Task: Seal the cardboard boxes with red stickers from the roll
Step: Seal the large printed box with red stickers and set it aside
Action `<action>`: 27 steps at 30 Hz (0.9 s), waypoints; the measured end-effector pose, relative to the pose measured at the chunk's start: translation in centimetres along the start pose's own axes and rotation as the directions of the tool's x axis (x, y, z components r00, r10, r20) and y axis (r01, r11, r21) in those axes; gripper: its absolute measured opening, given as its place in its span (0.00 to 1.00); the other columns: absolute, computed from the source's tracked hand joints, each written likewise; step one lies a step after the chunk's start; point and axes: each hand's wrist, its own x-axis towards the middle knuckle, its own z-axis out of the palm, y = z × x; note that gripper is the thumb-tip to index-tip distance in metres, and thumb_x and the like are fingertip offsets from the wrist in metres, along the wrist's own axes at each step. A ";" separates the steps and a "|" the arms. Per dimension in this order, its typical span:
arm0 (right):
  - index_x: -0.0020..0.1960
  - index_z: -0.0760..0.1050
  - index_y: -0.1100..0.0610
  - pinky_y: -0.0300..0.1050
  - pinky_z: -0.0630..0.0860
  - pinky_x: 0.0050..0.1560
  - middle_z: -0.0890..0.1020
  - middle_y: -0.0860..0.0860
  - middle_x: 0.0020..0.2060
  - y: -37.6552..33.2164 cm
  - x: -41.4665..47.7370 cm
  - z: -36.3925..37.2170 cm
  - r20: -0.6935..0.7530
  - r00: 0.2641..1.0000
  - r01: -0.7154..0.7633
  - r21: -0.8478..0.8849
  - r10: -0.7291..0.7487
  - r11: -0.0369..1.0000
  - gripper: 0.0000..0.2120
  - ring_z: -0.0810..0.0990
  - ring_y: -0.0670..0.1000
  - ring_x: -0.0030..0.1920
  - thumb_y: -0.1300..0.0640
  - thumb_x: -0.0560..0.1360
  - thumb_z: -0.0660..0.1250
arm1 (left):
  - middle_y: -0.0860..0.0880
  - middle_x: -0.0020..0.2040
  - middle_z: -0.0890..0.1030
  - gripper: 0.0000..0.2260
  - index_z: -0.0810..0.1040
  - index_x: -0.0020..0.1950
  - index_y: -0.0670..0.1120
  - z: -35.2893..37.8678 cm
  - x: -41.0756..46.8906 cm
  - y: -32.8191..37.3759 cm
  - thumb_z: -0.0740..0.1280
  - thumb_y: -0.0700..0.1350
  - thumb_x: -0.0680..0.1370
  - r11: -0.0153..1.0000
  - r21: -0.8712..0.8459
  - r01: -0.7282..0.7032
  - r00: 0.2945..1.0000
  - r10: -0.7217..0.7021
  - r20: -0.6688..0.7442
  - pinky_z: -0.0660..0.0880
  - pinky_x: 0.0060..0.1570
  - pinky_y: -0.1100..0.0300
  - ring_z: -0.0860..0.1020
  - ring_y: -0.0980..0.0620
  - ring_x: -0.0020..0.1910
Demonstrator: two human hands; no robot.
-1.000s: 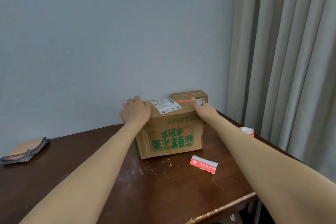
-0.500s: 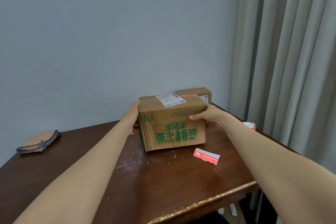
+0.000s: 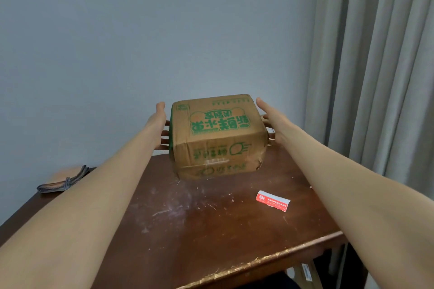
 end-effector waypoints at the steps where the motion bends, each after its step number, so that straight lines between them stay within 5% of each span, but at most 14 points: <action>1: 0.59 0.74 0.55 0.43 0.74 0.36 0.81 0.47 0.49 0.0 0.0 0.2 0.008 1.000 0.003 0.004 -0.003 1.000 0.35 0.78 0.49 0.42 0.31 0.63 0.71 | 0.42 0.42 0.78 0.28 0.75 0.47 0.43 0.0 -0.2 0.1 0.48 0.65 0.78 1.000 -0.008 0.005 1.000 -0.005 -0.001 0.77 0.46 0.50 0.77 0.43 0.39; 4: 0.57 0.74 0.55 0.45 0.75 0.41 0.79 0.48 0.46 -0.2 -0.4 0.5 0.015 1.000 0.008 0.028 -0.009 1.000 0.31 0.78 0.48 0.43 0.33 0.66 0.71 | 0.44 0.38 0.77 0.28 0.75 0.49 0.42 0.0 -0.2 0.3 0.49 0.65 0.78 0.998 -0.055 0.031 1.000 -0.032 -0.001 0.76 0.39 0.53 0.76 0.45 0.34; 7: 0.61 0.74 0.55 0.41 0.77 0.32 0.81 0.49 0.51 0.0 0.2 0.4 -0.017 1.000 -0.006 0.061 0.007 0.998 0.43 0.81 0.48 0.44 0.33 0.52 0.76 | 0.45 0.37 0.76 0.29 0.75 0.51 0.42 0.1 0.2 0.5 0.49 0.65 0.78 0.997 -0.080 0.020 1.000 -0.022 -0.016 0.75 0.38 0.55 0.75 0.47 0.35; 11: 0.57 0.77 0.55 0.43 0.76 0.38 0.81 0.50 0.46 -0.2 0.6 0.8 0.032 0.999 0.026 0.015 -0.027 1.000 0.23 0.80 0.49 0.44 0.44 0.67 0.75 | 0.44 0.48 0.79 0.31 0.73 0.65 0.42 0.5 1.1 0.5 0.50 0.66 0.78 0.998 -0.059 0.000 1.000 -0.001 -0.015 0.76 0.51 0.52 0.78 0.45 0.46; 14: 0.53 0.77 0.56 0.45 0.78 0.40 0.80 0.52 0.45 0.1 1.2 1.0 -0.002 1.000 0.004 -0.041 -0.004 0.999 0.13 0.79 0.51 0.42 0.55 0.70 0.72 | 0.44 0.50 0.79 0.30 0.74 0.62 0.42 0.9 1.6 0.1 0.50 0.65 0.78 1.000 -0.026 0.007 1.000 -0.007 -0.011 0.75 0.51 0.52 0.78 0.46 0.47; 17: 0.48 0.76 0.57 0.41 0.74 0.32 0.79 0.53 0.39 0.4 1.8 1.3 -0.013 1.000 0.010 -0.069 -0.011 0.998 0.05 0.77 0.51 0.36 0.64 0.73 0.67 | 0.46 0.41 0.76 0.23 0.75 0.52 0.44 1.7 1.5 -0.2 0.54 0.63 0.79 1.000 -0.008 0.012 1.000 -0.011 0.027 0.74 0.36 0.57 0.75 0.48 0.37; 21: 0.60 0.75 0.57 0.49 0.78 0.51 0.79 0.54 0.46 1.4 2.9 1.5 -0.053 0.997 0.060 -0.060 -0.063 0.996 0.16 0.76 0.54 0.46 0.69 0.74 0.66 | 0.46 0.45 0.78 0.24 0.73 0.61 0.42 2.8 2.3 -1.2 0.65 0.60 0.75 0.993 0.116 0.014 0.997 -0.022 0.071 0.71 0.31 0.59 0.77 0.49 0.38; 24: 0.70 0.70 0.60 0.47 0.76 0.53 0.78 0.57 0.60 2.1 4.0 2.0 -0.066 0.994 0.084 -0.039 -0.087 0.996 0.23 0.78 0.55 0.52 0.68 0.76 0.66 | 0.45 0.53 0.80 0.29 0.71 0.63 0.42 4.0 4.0 -2.3 0.72 0.58 0.70 0.962 0.259 -0.085 0.993 0.061 0.099 0.77 0.40 0.55 0.79 0.48 0.45; 27: 0.71 0.69 0.60 0.50 0.75 0.61 0.77 0.57 0.63 2.7 5.3 2.6 -0.094 0.982 0.149 -0.131 -0.162 0.980 0.24 0.78 0.56 0.59 0.65 0.76 0.67 | 0.44 0.68 0.71 0.51 0.58 0.74 0.46 5.2 4.8 -2.7 0.74 0.68 0.60 0.876 0.462 -0.138 0.990 0.129 0.050 0.74 0.59 0.48 0.74 0.43 0.63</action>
